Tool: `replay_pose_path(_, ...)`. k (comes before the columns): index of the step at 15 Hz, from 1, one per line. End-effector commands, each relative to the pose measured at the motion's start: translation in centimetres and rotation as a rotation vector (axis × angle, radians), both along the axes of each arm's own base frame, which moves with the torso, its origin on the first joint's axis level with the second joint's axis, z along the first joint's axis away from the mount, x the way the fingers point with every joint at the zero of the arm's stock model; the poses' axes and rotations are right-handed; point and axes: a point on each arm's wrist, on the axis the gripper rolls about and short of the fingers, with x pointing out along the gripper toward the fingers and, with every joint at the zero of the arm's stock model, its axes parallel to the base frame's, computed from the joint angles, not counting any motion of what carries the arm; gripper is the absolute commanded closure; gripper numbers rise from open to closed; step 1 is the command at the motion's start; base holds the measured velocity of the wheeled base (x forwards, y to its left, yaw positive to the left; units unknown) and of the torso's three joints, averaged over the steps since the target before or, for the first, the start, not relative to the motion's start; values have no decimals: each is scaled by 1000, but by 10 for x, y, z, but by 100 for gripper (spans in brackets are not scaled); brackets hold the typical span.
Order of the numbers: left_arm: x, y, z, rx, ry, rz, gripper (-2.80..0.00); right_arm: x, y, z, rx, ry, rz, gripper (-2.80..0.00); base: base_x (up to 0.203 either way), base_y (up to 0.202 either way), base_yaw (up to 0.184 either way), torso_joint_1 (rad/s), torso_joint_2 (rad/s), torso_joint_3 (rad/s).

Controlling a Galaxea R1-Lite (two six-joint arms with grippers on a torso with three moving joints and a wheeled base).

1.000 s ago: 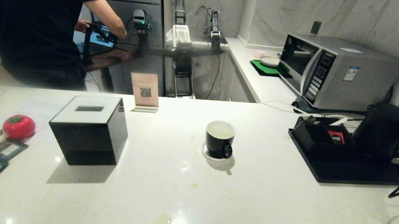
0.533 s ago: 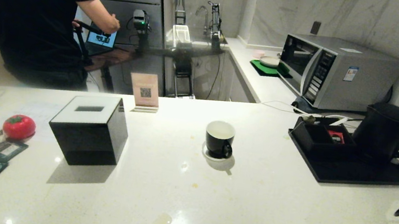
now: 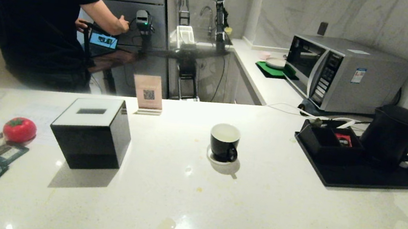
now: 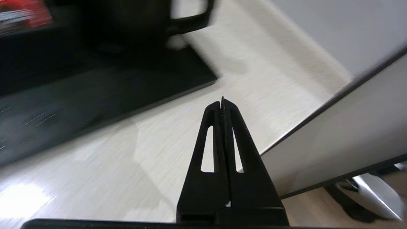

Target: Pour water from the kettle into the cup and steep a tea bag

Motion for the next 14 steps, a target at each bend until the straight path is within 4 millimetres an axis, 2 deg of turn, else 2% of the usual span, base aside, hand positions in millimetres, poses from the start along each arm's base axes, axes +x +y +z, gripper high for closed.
replay_pose_path(1, 0, 0, 0, 0, 1, 1, 0, -33, 31, 22, -20, -46, 71, 0, 0, 0, 0, 0, 0, 0)
replay_pose_path(6, 0, 0, 0, 0, 1, -1, 0, -92, 80, 14, 54, -3, 224, 0, 0, 0, 0, 0, 0, 0)
replay_pose_path(11, 0, 0, 0, -1, 1, -1, 0, -153, 109, -15, 99, -5, 417, 0, 0, 0, 0, 0, 0, 0)
replay_pose_path(14, 0, 0, 0, 0, 0, 0, 0, -184, 121, -16, 121, -115, 549, 0, 0, 0, 0, 0, 0, 0)
